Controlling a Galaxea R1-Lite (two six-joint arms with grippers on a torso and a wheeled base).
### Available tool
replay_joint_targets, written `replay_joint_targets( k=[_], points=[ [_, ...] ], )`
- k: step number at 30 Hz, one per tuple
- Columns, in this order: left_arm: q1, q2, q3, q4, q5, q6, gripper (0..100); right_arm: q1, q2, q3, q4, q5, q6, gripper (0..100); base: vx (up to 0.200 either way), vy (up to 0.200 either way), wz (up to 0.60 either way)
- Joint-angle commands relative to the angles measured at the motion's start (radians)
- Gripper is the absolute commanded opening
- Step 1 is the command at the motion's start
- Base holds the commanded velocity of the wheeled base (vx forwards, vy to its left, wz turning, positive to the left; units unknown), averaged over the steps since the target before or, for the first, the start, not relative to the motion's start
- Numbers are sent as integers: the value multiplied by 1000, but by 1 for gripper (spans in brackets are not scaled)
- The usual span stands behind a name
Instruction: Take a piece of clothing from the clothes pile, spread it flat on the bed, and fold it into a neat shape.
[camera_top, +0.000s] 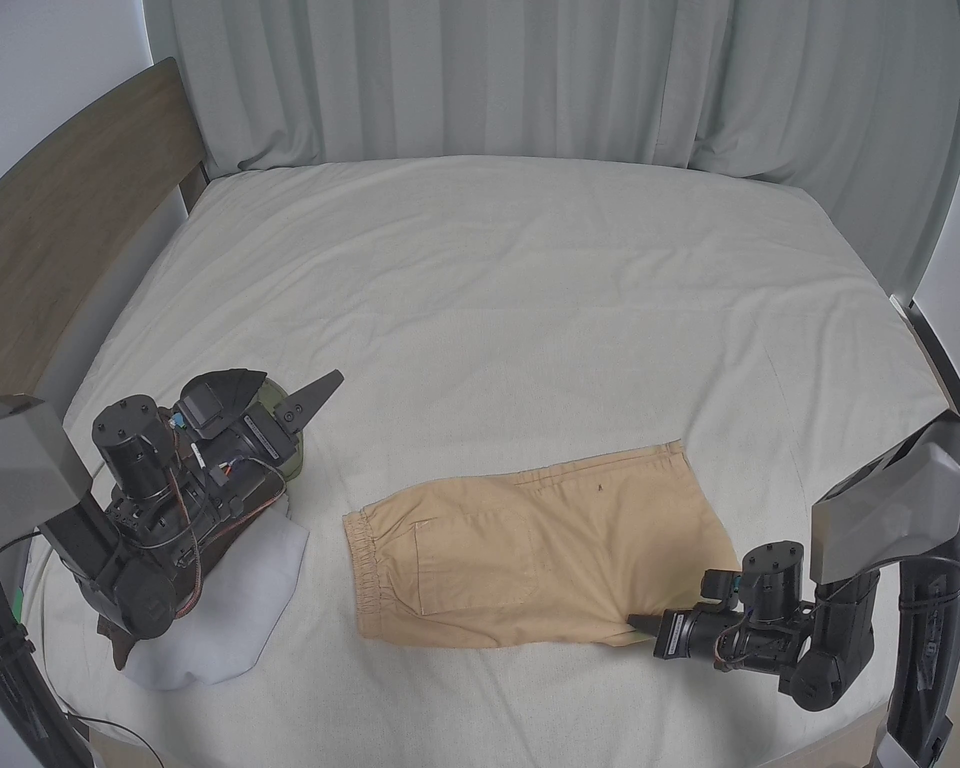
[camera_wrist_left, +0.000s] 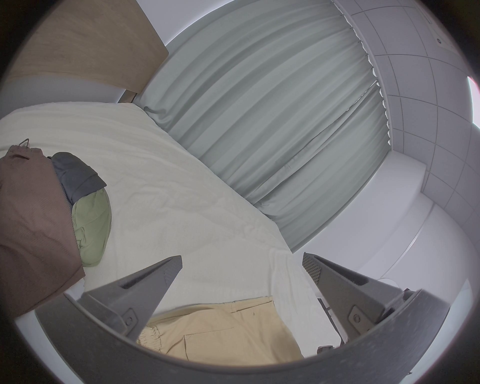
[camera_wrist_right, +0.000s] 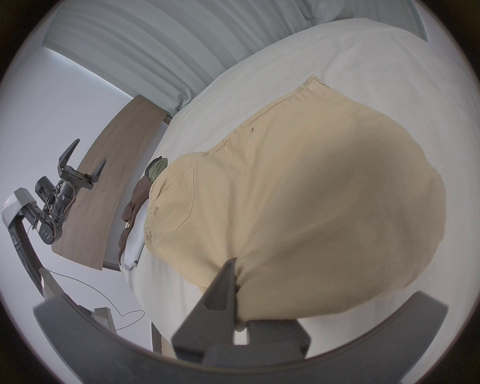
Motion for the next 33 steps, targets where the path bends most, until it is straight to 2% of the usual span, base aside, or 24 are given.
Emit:
replay_joint_targets(
  k=[1, 2, 10, 13, 17, 20, 23, 27, 33],
  points=[
    [0, -1, 1, -1, -2, 1, 100, 3, 3, 3, 0, 2, 1, 0, 0, 0, 0],
    [0, -1, 2, -1, -3, 1, 100, 3, 3, 3, 0, 2, 1, 100, 0, 0, 0],
    [0, -4, -2, -1, -25, 3, 100, 38, 4, 73, 0, 6, -7, 100, 0, 0, 0],
    [2, -10, -4, -1, -34, 1, 100, 78, 4, 118, 0, 13, -10, 100, 0, 0, 0],
    [11, -29, 6, -1, -103, 3, 100, 138, -23, 146, -1, 54, -11, 100, 0, 0, 0],
    [11, -47, 16, -1, -121, -2, 100, 157, -65, 146, -1, 86, -28, 100, 0, 0, 0],
    [14, -46, 22, -1, -132, 1, 100, 160, -100, 142, -1, 115, -42, 100, 0, 0, 0],
    [20, -49, 62, -4, -184, 9, 100, 160, -188, 129, 0, 172, -42, 100, 0, 0, 0],
    [17, -59, 84, -4, -190, -5, 100, 169, -270, 75, 0, 184, -30, 100, 0, 0, 0]
  ],
)
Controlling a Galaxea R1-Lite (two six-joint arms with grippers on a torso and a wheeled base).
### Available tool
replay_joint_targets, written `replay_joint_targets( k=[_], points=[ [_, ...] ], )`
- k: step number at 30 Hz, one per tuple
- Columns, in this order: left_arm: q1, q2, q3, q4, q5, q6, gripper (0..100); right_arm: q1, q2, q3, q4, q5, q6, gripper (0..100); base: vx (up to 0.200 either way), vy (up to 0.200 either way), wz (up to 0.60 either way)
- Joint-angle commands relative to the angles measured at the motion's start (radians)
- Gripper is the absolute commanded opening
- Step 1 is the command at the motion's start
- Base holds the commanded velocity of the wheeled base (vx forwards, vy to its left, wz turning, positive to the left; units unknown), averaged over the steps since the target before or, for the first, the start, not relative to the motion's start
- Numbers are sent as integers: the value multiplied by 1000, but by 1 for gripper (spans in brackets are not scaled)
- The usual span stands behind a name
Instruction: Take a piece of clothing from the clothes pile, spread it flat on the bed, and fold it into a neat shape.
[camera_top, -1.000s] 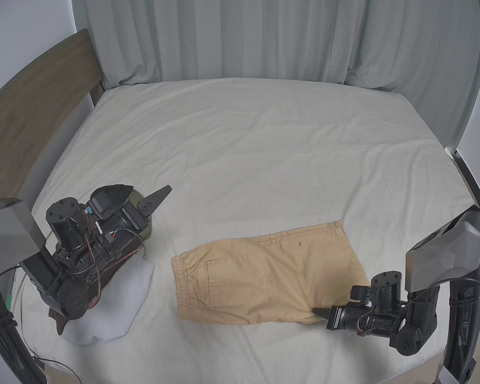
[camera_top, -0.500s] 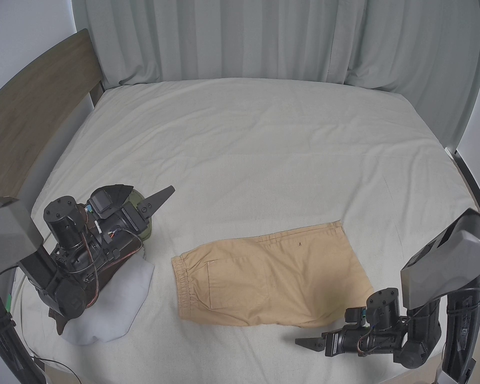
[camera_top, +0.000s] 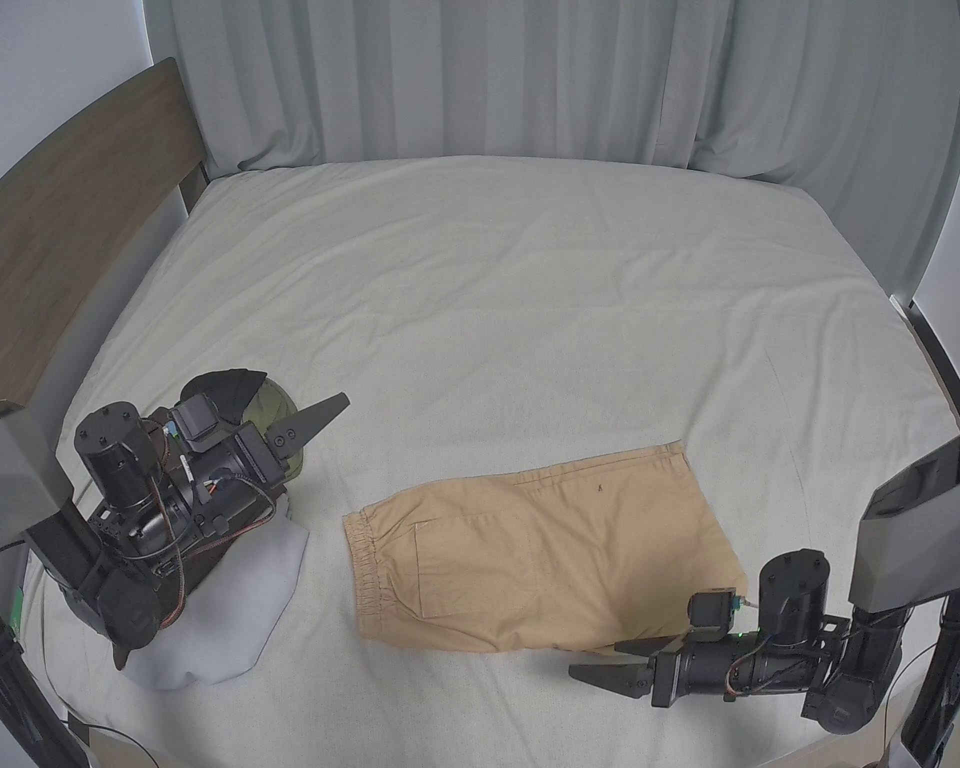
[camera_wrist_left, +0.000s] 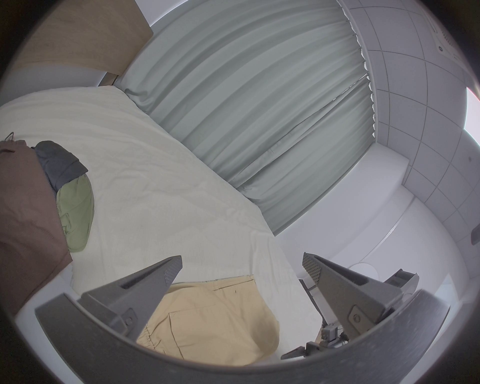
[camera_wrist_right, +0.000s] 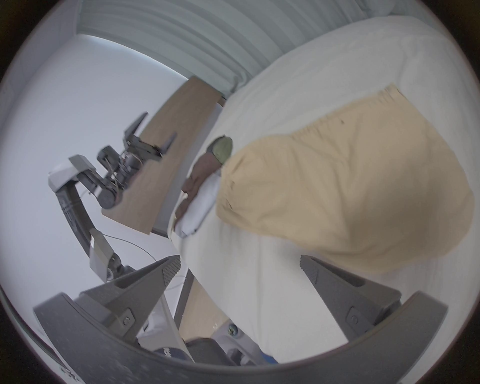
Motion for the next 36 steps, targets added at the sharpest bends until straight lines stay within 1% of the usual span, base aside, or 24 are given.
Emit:
replay_joint_targets(
  k=[1, 5, 12, 14, 16, 19, 24, 28, 36],
  points=[
    [-2, -8, 22, -4, -3, -6, 100, 6, -104, -57, -1, 14, 20, 100, 0, 0, 0],
    [-2, -7, 23, -4, -5, -6, 100, 1, -148, -111, -1, 17, 49, 100, 0, 0, 0],
    [-6, -13, 34, -4, -5, -5, 100, -16, -165, -156, -2, 18, 48, 100, 0, 0, 0],
    [-9, -13, 30, -2, -3, 0, 100, -34, -187, -165, -2, 23, 46, 100, 0, 0, 0],
    [-9, -11, 27, -2, -3, 0, 100, -59, -202, -171, -1, 44, 45, 100, 0, 0, 0],
    [-9, -10, 28, -2, -3, 2, 100, -114, -202, -177, -1, 81, 22, 100, 0, 0, 0],
    [-19, 7, 31, -2, -3, 2, 100, -160, -194, -177, -1, 89, -12, 100, 0, 0, 0],
    [-26, 16, 36, -1, -2, 2, 100, -174, -190, -177, -1, 89, -32, 100, 0, 0, 0],
    [-26, 18, 40, -1, -2, 2, 100, -181, -179, -177, -1, 86, -40, 100, 0, 0, 0]
  ],
)
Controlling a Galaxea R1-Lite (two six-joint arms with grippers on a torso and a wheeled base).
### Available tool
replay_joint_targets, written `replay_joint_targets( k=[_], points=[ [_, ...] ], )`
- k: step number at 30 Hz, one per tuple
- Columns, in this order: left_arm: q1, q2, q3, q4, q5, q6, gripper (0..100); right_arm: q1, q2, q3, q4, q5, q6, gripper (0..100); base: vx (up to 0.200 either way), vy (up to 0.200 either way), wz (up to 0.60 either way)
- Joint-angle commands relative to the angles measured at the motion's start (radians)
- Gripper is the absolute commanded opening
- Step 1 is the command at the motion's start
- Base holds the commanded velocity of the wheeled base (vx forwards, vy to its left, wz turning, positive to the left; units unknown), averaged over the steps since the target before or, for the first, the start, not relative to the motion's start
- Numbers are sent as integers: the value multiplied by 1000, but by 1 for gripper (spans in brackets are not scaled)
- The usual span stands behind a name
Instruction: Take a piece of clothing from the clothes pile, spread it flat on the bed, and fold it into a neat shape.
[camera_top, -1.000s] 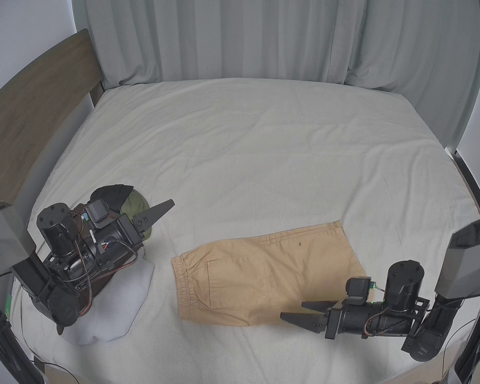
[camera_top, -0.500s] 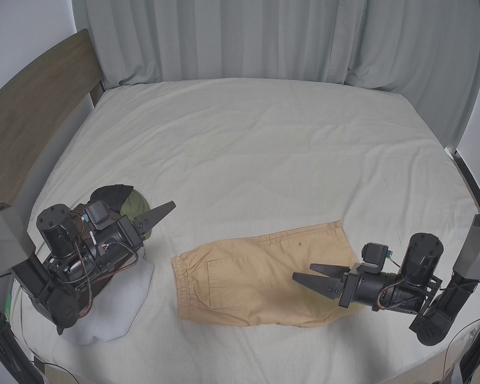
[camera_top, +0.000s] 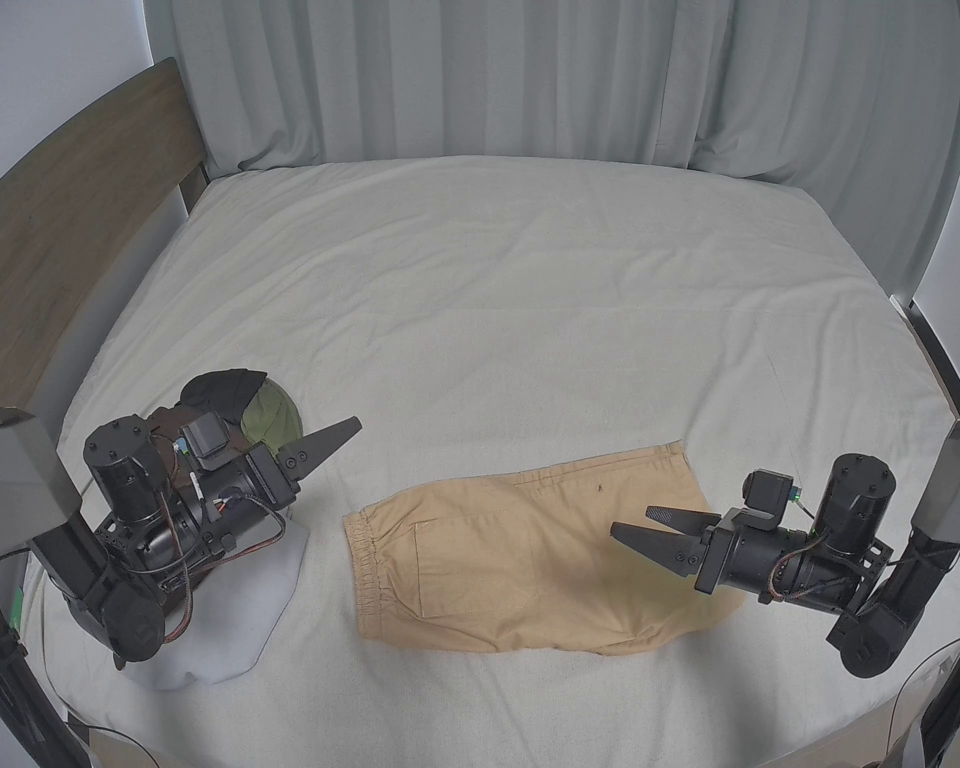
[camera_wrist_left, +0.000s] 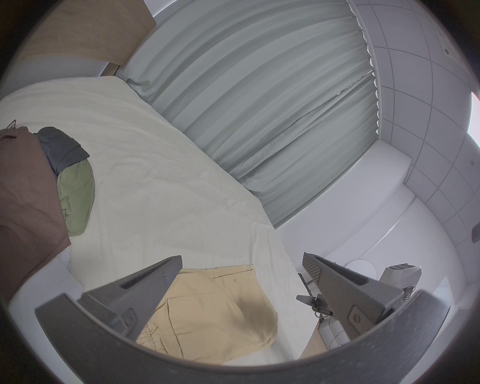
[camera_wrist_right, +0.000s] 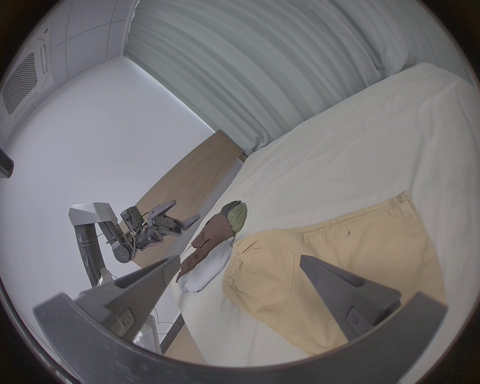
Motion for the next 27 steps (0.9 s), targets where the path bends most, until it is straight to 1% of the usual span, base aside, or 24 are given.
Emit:
replay_joint_targets(
  k=[1, 6, 13, 15, 27],
  points=[
    [0, 5, 1, -1, 0, 0, 100, -4, 7, 0, -1, 0, -1, 100, 0, 0, 0],
    [0, 21, 17, -1, -2, 6, 100, -14, 9, 0, -1, -2, -1, 100, 0, 0, 0],
    [-6, 156, 37, -2, 1, 105, 100, -20, 33, 0, -3, -2, -2, 100, 0, 0, 0],
    [-6, 182, 35, -2, 4, 118, 100, -20, 38, 1, -3, -2, -2, 100, 0, 0, 0],
    [-27, 268, 32, -2, 8, 121, 100, -20, 53, 6, -3, -2, -2, 100, 0, 0, 0]
  ],
)
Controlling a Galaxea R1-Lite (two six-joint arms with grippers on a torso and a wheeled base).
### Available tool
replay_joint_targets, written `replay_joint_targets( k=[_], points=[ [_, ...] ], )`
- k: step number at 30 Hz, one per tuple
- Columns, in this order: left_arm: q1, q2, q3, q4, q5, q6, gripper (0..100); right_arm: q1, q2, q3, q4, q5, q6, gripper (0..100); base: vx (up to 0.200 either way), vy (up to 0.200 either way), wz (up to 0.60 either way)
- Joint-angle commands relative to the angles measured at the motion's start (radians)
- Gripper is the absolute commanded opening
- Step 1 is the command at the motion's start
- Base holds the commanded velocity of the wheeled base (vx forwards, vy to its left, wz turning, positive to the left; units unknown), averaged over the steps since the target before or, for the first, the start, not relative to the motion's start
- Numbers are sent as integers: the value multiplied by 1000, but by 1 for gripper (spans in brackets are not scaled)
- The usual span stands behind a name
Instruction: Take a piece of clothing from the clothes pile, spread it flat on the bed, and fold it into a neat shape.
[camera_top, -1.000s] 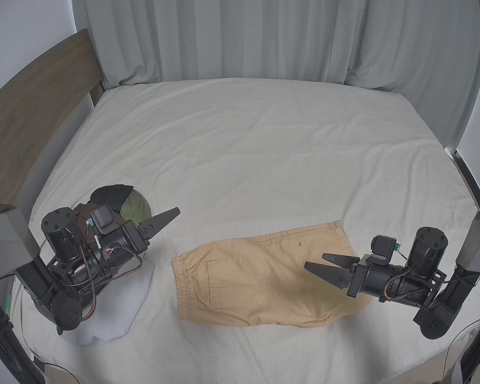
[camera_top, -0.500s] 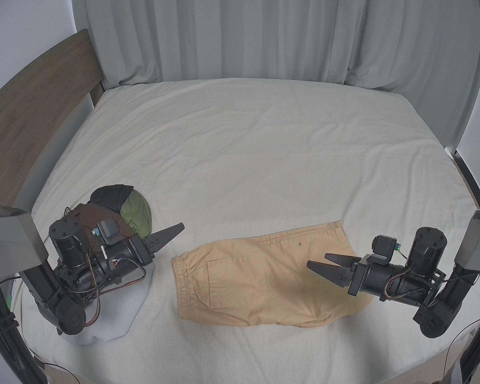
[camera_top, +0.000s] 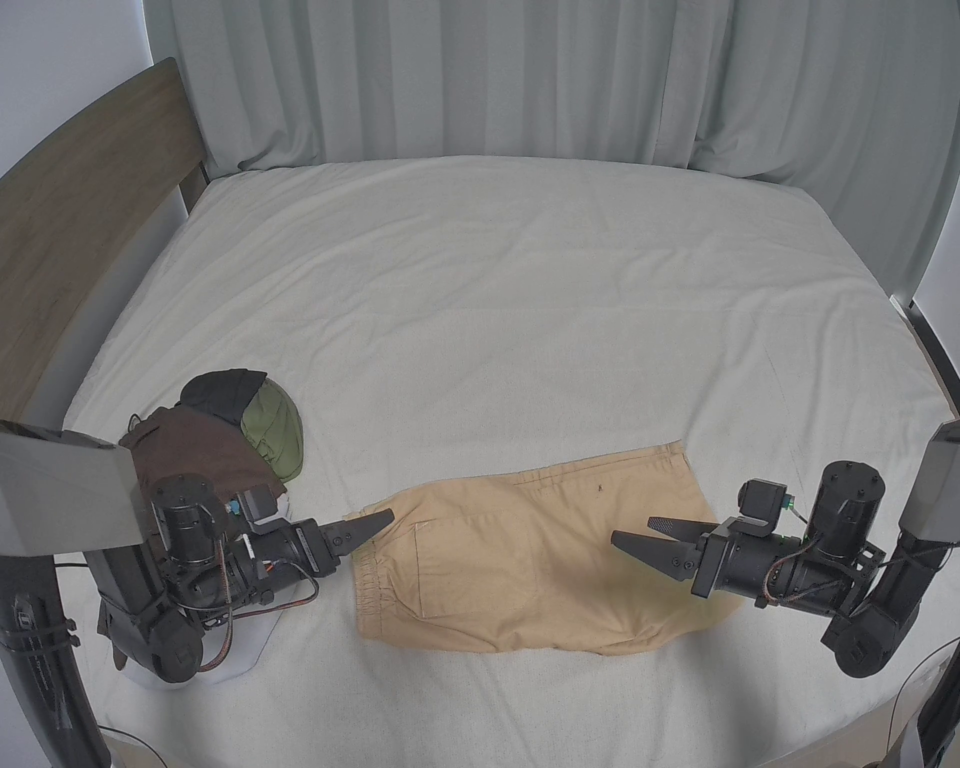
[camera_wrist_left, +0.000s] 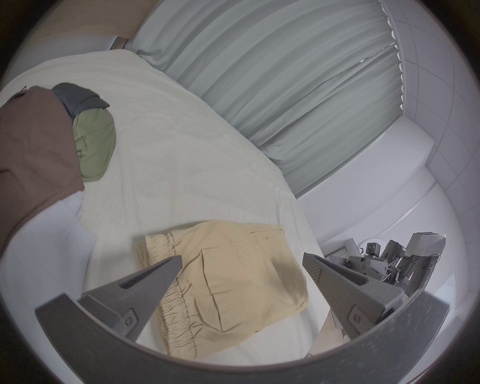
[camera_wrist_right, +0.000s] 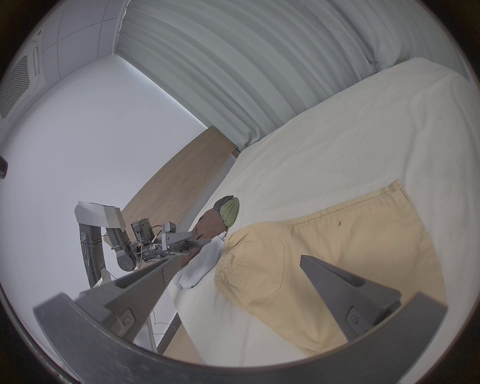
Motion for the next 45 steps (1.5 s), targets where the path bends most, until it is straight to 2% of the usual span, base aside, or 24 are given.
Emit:
replay_joint_targets(
  k=[1, 9, 14, 17, 30, 40, 45],
  points=[
    [-6, 57, -6, -2, 2, 0, 100, 4, 8, 1, 0, 0, -1, 100, 0, 0, 0],
    [-22, 103, -17, -2, 8, -2, 100, 7, 23, 6, 0, -3, -43, 100, 0, 0, 0],
    [-37, 171, -62, -2, 77, -4, 100, 10, 29, 7, 0, -3, -44, 100, 0, 0, 0],
    [-42, 201, -72, -2, 89, -4, 100, 10, 31, 7, 0, -3, -44, 100, 0, 0, 0],
    [-37, 235, -85, -4, 97, 0, 100, 12, 37, 7, 0, -3, -44, 100, 0, 0, 0],
    [20, 243, -88, -2, 97, 4, 100, 12, 49, 9, 0, -3, -46, 100, 0, 0, 0],
    [18, 255, -88, -2, 97, 6, 100, 12, 49, 9, 0, -3, -46, 100, 0, 0, 0]
  ],
)
